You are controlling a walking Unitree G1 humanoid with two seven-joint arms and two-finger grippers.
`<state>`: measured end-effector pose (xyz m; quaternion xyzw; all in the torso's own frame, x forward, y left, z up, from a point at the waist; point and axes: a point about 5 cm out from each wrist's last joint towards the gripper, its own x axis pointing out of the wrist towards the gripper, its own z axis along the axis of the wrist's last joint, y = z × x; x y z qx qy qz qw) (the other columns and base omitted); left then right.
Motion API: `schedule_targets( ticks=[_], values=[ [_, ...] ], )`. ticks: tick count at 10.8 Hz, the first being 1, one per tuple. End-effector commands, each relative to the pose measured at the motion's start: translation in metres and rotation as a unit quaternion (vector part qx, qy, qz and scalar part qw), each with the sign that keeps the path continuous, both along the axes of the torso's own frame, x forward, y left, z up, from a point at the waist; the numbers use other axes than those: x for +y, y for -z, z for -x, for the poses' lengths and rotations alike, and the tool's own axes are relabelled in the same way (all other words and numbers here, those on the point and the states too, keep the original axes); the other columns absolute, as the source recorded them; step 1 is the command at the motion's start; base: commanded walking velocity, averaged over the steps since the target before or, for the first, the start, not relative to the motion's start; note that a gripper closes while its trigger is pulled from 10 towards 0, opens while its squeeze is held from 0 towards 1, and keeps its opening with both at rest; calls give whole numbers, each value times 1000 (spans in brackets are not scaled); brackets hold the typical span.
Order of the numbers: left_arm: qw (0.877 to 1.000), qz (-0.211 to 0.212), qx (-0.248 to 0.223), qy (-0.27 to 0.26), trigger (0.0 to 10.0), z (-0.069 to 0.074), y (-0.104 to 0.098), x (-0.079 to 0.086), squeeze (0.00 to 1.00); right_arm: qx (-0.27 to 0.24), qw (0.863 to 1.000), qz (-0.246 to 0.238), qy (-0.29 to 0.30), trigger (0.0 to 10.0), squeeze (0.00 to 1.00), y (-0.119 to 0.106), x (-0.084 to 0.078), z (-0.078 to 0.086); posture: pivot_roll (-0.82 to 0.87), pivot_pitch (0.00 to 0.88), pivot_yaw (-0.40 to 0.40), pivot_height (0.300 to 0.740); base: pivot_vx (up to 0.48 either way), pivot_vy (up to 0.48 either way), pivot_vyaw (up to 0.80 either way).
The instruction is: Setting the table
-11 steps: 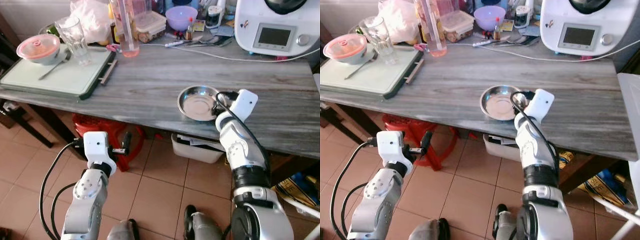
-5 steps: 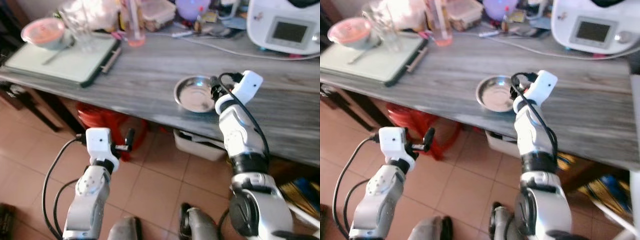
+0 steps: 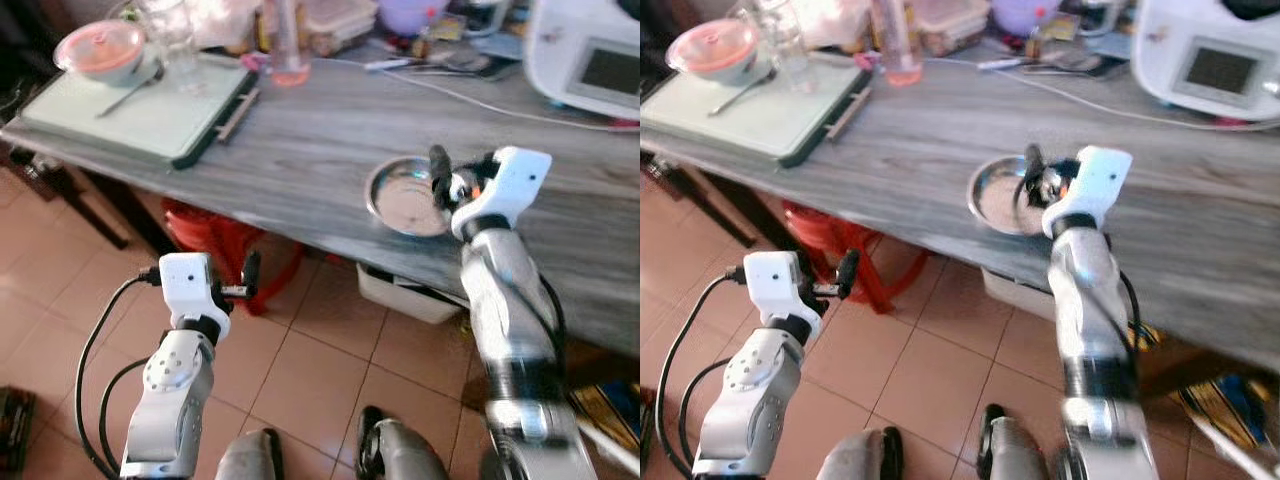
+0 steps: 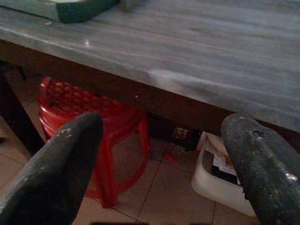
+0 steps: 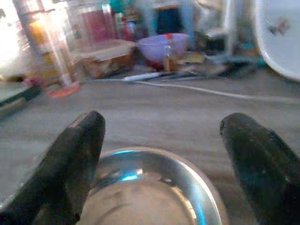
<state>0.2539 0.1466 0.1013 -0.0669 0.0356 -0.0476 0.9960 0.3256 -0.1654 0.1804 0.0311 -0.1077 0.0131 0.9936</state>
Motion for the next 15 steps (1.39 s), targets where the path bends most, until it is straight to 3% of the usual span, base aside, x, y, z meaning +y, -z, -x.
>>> schedule_targets(
  ticks=[1, 2, 3, 6, 8, 9, 10, 15],
  values=[
    [1000, -5, 0, -1, 10000, 2, 1, 3, 0, -16, 1000, 19, -8, 10000, 1000, -4, 6, 7, 25, 86, 65, 740, 0, 0, 0],
    [1000, 0, -2, 0, 10000, 2, 2, 3, 0, -21, 998, 34, -38, 10000, 1000, 2, 14, 16, 26, 62, 64, 740, 0, 0, 0],
    [1000, 0, -5, 2, 10000, 1, 0, 2, 0, -18, 999, 35, -36, 10000, 0, 3, 16, 18, 27, 48, 65, 740, 0, 0, 0],
    [1000, 11, -15, -8, 10000, -7, -5, -1, 0, -10, 999, 33, -22, 10000, 0, 4, 18, 15, 33, 19, 64, 740, 0, 0, 0],
    [1000, 3, -14, -9, 10000, -6, -5, 0, 0, 45, 998, 19, 26, 10000, 0, 27, 1, 21, 34, 16, 62, 740, 0, 0, 0],
    [1000, 3, -12, -9, 10000, -5, -4, 0, 0, 60, 996, 53, 46, 10000, 0, 35, -6, 26, 33, 17, 64, 740, 0, 0, 0],
    [1000, 2, -10, -7, 10000, -4, -3, 0, 0, 51, 995, 80, 25, 10000, 0, 36, -3, 30, 27, 18, 64, 740, -259, 0, 0],
    [1000, -3, -7, -6, 10000, -4, -2, 1, 0, 66, 996, 63, 19, 10000, 0, 42, -2, 33, 28, 28, 66, 740, -268, 0, 0]
  ],
)
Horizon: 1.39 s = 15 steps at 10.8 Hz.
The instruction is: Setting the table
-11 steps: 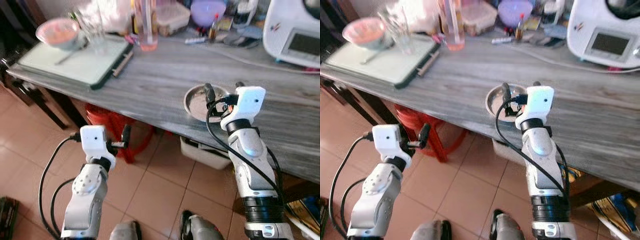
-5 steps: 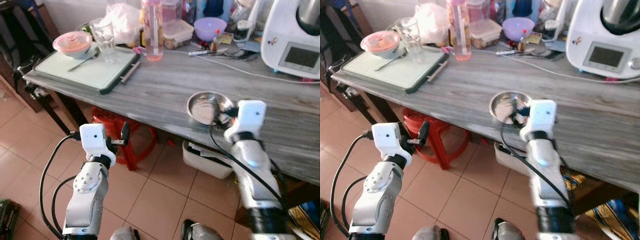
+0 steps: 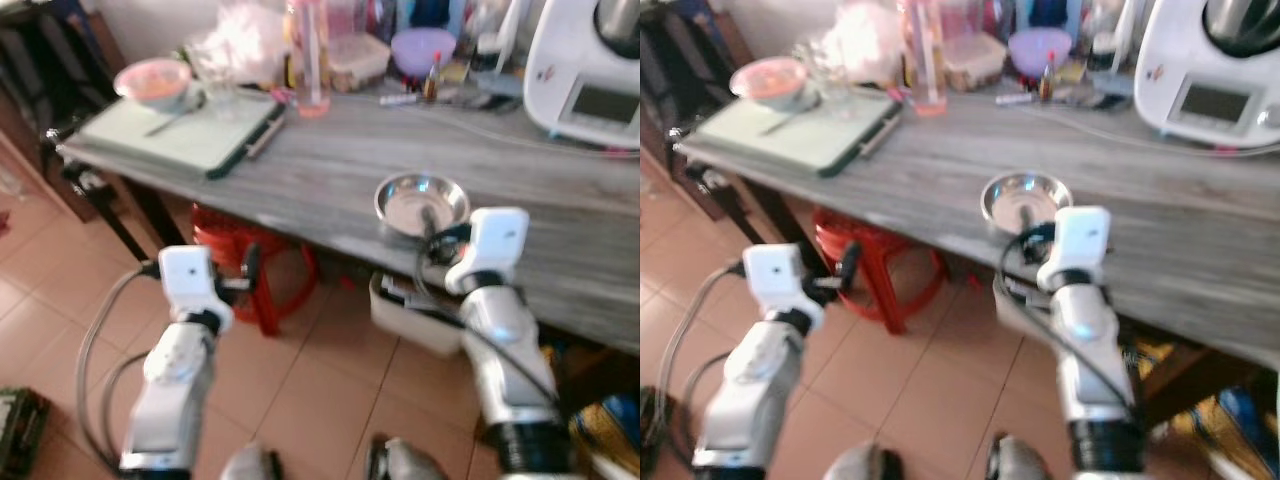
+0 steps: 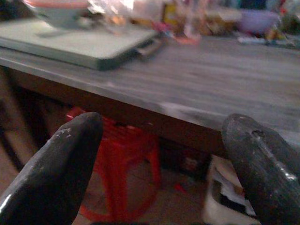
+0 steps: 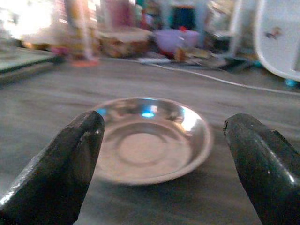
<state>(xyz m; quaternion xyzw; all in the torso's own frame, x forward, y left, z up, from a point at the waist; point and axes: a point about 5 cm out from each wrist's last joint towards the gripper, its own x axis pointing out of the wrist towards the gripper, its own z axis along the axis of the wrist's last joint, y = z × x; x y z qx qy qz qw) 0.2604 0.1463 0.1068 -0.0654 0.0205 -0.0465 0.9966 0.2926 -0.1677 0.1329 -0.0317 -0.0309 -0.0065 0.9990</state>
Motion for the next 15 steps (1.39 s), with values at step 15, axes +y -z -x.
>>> schedule_targets(
  ticks=[15],
  values=[
    [1000, -8, 8, -1, 10000, -3, 4, 0, 0, 16, 1000, -19, -7, 10000, 0, -2, 3, -14, 32, 14, 47, 740, -113, 0, 0]
  ],
)
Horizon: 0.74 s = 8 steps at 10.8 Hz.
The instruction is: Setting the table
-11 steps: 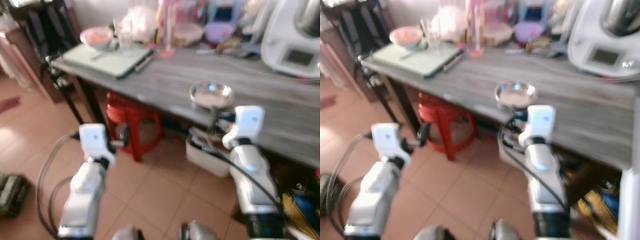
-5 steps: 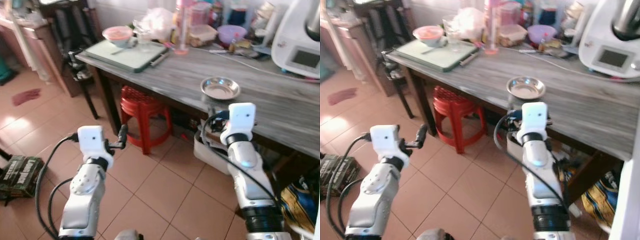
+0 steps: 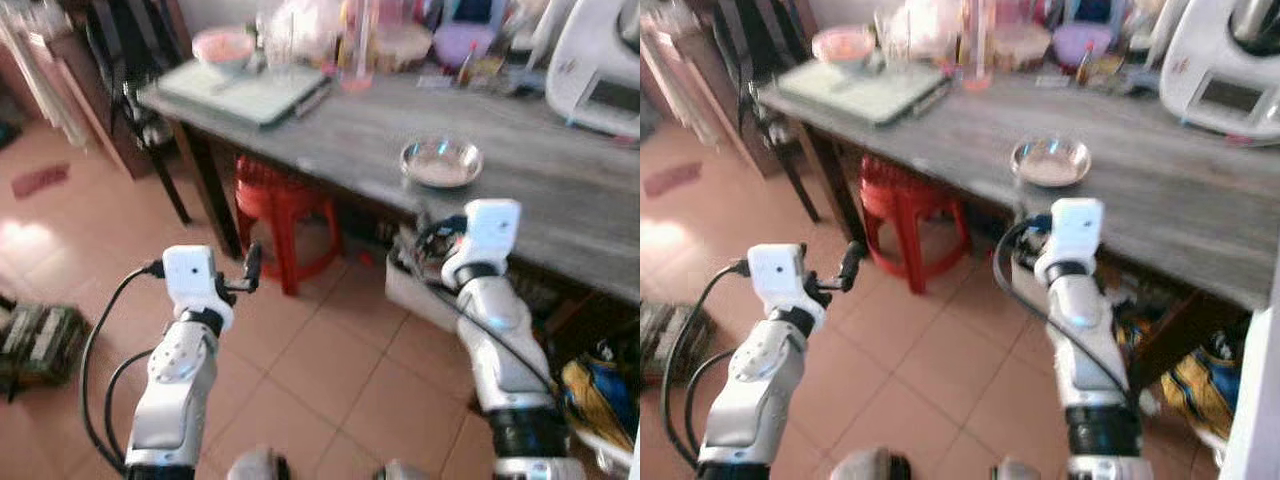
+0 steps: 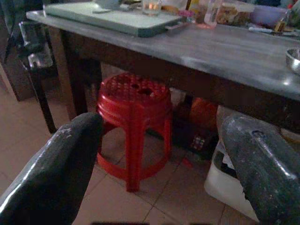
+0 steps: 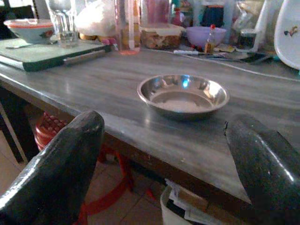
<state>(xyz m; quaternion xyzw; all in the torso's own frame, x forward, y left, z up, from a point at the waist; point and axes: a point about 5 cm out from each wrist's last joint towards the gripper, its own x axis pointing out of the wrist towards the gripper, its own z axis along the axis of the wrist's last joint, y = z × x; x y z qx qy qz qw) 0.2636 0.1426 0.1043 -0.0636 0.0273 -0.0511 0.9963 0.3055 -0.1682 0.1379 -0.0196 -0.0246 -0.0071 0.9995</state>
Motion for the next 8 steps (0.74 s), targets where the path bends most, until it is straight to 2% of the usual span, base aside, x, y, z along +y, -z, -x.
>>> schedule_targets(
  ticks=[1, 5, 6, 8],
  values=[
    [1000, -4, 1, -6, 10000, 1, 1, 2, 0, 9, 1000, -7, -7, 10000, 0, 2, 2, -1, 30, 14, 45, 740, -330, 0, 0],
    [1000, -6, 1, -5, 10000, 0, 2, 2, 0, 8, 1000, -9, -6, 10000, 0, 1, 2, -2, 25, 16, 44, 740, -296, 0, -627],
    [1000, -7, 1, -5, 10000, 0, 2, 2, 0, 9, 1000, -9, -4, 10000, 0, 1, 0, -2, 25, 19, 43, 740, 0, 0, -550],
    [1000, -7, 0, -5, 10000, 1, 3, 2, 0, 7, 1000, -10, -1, 10000, 0, 1, 0, -2, 26, 22, 44, 740, 0, 0, 0]
  ],
)
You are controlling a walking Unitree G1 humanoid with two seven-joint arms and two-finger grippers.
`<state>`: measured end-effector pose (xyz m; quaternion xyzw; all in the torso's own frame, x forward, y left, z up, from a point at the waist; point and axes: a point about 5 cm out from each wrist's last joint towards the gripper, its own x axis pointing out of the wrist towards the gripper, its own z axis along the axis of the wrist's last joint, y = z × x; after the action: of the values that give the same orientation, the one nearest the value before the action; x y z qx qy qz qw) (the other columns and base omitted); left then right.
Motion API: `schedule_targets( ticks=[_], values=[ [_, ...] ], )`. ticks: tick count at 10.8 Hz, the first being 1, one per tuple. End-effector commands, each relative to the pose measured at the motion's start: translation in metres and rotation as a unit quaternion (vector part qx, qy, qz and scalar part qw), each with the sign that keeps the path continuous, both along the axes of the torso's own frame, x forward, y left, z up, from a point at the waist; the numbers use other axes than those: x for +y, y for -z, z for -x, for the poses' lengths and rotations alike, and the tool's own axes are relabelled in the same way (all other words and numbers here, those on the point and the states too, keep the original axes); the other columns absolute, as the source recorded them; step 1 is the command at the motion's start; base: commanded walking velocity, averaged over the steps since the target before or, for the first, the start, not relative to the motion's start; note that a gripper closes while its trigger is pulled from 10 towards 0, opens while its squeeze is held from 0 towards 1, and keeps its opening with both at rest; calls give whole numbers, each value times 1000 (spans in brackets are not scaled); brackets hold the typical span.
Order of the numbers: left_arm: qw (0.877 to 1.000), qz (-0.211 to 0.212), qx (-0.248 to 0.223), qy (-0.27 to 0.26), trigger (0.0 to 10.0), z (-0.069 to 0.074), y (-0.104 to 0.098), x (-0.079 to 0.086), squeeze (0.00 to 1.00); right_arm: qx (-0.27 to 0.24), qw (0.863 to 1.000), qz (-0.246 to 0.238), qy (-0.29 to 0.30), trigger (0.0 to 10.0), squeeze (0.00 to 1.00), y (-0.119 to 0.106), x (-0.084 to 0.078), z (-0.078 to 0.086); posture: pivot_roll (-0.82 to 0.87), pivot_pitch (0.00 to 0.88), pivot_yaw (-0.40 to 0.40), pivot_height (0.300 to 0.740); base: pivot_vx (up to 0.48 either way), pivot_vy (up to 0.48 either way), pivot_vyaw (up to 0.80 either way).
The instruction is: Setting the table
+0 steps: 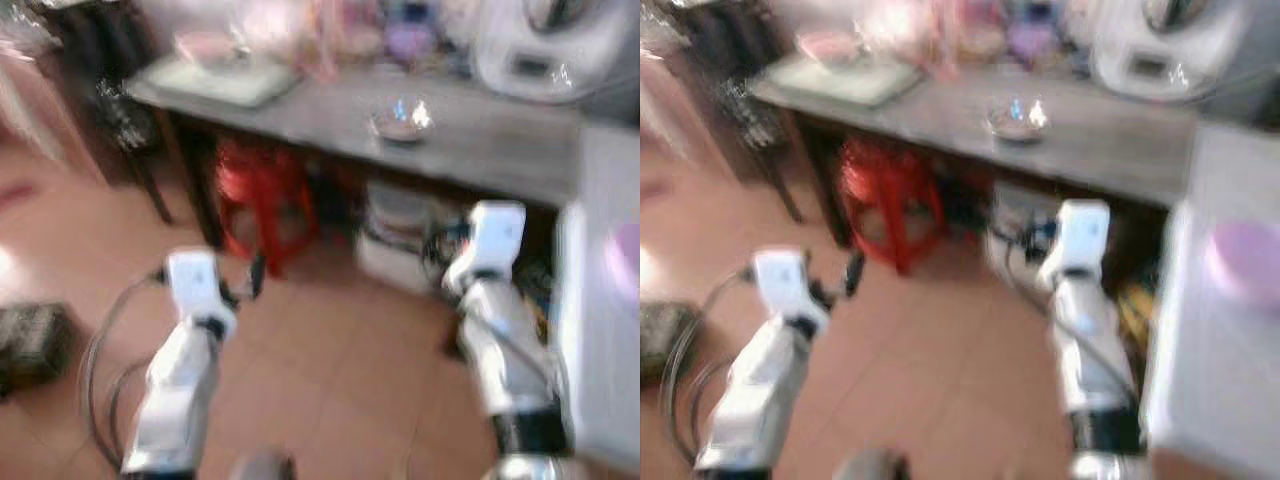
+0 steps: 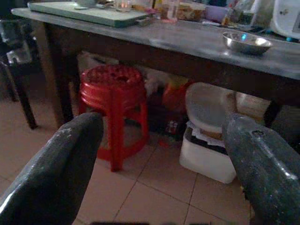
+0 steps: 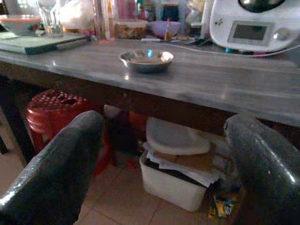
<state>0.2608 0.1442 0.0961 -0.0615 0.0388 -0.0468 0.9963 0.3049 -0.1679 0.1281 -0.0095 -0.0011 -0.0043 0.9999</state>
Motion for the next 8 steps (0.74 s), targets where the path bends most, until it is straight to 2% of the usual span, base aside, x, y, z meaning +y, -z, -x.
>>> schedule_targets(
  ticks=[1, 7, 8],
  values=[
    [1000, -4, -11, -3, 10000, -2, -5, 1, 0, -18, 1000, 6, 5, 10000, 0, -9, -1, -3, 27, 23, 44, 740, 0, 0, 0],
    [1000, -6, -20, -2, 10000, -1, -7, 2, 0, -29, 999, 0, 18, 10000, 0, -11, -5, 0, 26, 31, 52, 740, 0, 0, 0],
    [999, 17, -29, 24, 10000, 1, -11, -2, 0, -26, 1000, -8, 14, 10000, 0, -10, -4, -1, 26, 31, 52, 740, 0, 0, -800]
  ],
)
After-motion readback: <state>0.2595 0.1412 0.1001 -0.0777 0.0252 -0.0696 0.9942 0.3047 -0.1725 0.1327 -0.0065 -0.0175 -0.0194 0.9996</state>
